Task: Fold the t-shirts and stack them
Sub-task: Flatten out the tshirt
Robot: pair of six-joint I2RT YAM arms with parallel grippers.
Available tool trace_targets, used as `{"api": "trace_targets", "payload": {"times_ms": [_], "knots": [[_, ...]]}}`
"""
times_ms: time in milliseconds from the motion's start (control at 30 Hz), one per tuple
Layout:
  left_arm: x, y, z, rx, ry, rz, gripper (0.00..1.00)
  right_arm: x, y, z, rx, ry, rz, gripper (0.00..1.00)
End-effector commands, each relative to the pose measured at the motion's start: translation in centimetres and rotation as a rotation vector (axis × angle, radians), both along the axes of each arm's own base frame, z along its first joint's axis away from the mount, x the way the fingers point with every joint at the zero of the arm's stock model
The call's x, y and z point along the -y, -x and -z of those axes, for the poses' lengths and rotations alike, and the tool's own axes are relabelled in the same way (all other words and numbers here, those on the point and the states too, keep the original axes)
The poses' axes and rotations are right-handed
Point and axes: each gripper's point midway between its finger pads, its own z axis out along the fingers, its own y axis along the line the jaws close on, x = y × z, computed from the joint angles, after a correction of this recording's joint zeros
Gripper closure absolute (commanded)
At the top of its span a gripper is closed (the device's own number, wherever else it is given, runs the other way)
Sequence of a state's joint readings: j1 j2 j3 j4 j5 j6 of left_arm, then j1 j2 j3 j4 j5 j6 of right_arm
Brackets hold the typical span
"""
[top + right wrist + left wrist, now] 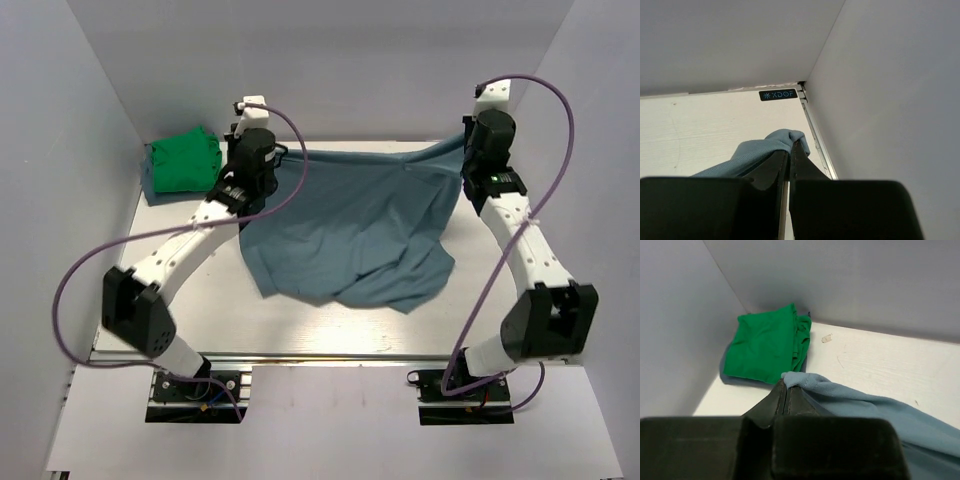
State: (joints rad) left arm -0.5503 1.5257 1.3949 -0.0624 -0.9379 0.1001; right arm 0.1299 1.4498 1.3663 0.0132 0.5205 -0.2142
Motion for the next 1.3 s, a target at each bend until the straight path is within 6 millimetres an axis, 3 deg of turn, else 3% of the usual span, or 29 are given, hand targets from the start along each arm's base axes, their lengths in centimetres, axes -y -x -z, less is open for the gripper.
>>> {"api": "trace_targets", "payload": {"times_ms": [0, 33, 100, 133, 300, 333, 367, 400, 433, 500, 533, 567, 700, 767, 833, 867, 933, 967, 1000, 1033, 1067, 1100, 1133, 1167, 1233, 1267], "knots": [[-0.1, -4.4, 4.3, -0.039, 0.067, -0.038, 1.0, 0.5, -2.9, -2.1, 0.117, -0.041, 0.029, 1.0], [0.0, -5.6, 4.3, -0.033, 0.083, -0.04, 1.0, 0.5, -4.1, -0.5, 0.083, -0.037, 0.029, 1.0], [-0.2, -7.6, 5.9, -0.061, 0.085, -0.039, 1.0, 0.4, -6.0, 0.4, 0.07, -0.039, 0.024, 1.0], [-0.7, -9.3, 7.3, -0.076, 0.096, -0.059, 1.0, 0.4, -7.7, 1.8, 0.047, -0.036, 0.025, 1.0], [-1.4, -14.3, 11.1, -0.092, 0.118, -0.059, 1.0, -0.4, -11.8, 4.3, 0.044, -0.041, -0.003, 1.0], [-1.6, -15.6, 10.3, -0.058, 0.144, -0.059, 1.0, -0.4, -13.0, 4.8, 0.049, -0.04, -0.004, 1.0], [-1.0, -16.7, 13.2, -0.099, 0.134, -0.045, 1.0, -0.4, -14.0, 6.7, 0.028, -0.039, -0.005, 1.0], [-1.5, -18.1, 12.3, -0.067, 0.146, -0.057, 1.0, -0.7, -15.3, 7.0, 0.051, -0.043, -0.011, 1.0], [-1.2, -18.9, 12.9, -0.063, 0.154, -0.058, 1.0, -0.7, -16.0, 6.3, 0.073, -0.046, -0.008, 1.0], [-1.7, -21.2, 15.3, -0.084, 0.154, -0.061, 1.0, -0.7, -17.8, 9.9, 0.027, -0.055, 0.002, 1.0], [-1.1, -21.8, 16.1, -0.093, 0.17, -0.04, 1.0, -0.7, -18.9, 8.7, 0.061, -0.058, 0.003, 1.0], [-1.5, -22.5, 16.7, -0.096, 0.176, -0.031, 1.0, -0.9, -19.8, 11.6, 0.022, -0.057, 0.003, 1.0], [-2.2, -23.3, 18.0, -0.1, 0.216, -0.03, 1.0, -1.1, -20.5, 11.0, 0.037, -0.062, -0.002, 1.0], [-2.6, -23.5, 15.2, -0.045, 0.23, -0.01, 1.0, -1.5, -20.5, 8.9, 0.084, -0.071, -0.033, 1.0], [-2.8, -23.7, 12.7, -0.004, 0.247, 0.01, 1.0, -1.5, -20.2, 4.3, 0.159, -0.076, -0.051, 1.0], [-2.8, -23.6, 11.1, 0.023, 0.254, 0.013, 1.0, -1.6, -20.0, 2.9, 0.177, -0.071, -0.057, 1.0], [-3.7, -22.8, 6.6, 0.08, 0.249, 0.014, 1.0, -2.0, -18.9, -2.6, 0.259, -0.078, -0.087, 1.0], [-3.9, -22.4, 4.6, 0.113, 0.242, 0.02, 1.0, -1.9, -18.3, -4.0, 0.274, -0.082, -0.086, 1.0], [-3.8, -21.9, 2.7, 0.14, 0.249, 0.032, 1.0, -1.8, -16.6, -8.1, 0.339, -0.09, -0.088, 1.0], [-4.2, -20.5, -0.9, 0.181, 0.247, 0.038, 1.0, -1.8, -15.7, -9.5, 0.357, -0.092, -0.089, 1.0], [-4.4, -19.7, -2.3, 0.195, 0.24, 0.04, 1.0, -1.7, -15.0, -10.0, 0.354, -0.096, -0.09, 1.0], [-4.7, -18.8, -3.7, 0.213, 0.243, 0.042, 1.0, -1.6, -12.1, -14.5, 0.427, -0.098, -0.1, 1.0], [-4.9, -17.8, -5.0, 0.225, 0.237, 0.044, 1.0, -1.6, -11.5, -14.7, 0.422, -0.091, -0.106, 1.0], [-5.5, -15.5, -7.4, 0.252, 0.235, 0.047, 1.0, -1.9, -10.9, -14.5, 0.399, -0.086, -0.128, 1.0], [-6.3, -13.1, -10.0, 0.296, 0.236, 0.042, 1.0, -2.2, -6.7, -18.6, 0.451, -0.059, -0.164, 1.0], [-6.3, -12.2, -10.0, 0.295, 0.236, 0.055, 1.0, -2.6, -5.0, -20.1, 0.469, -0.054, -0.197, 1.0]]}}
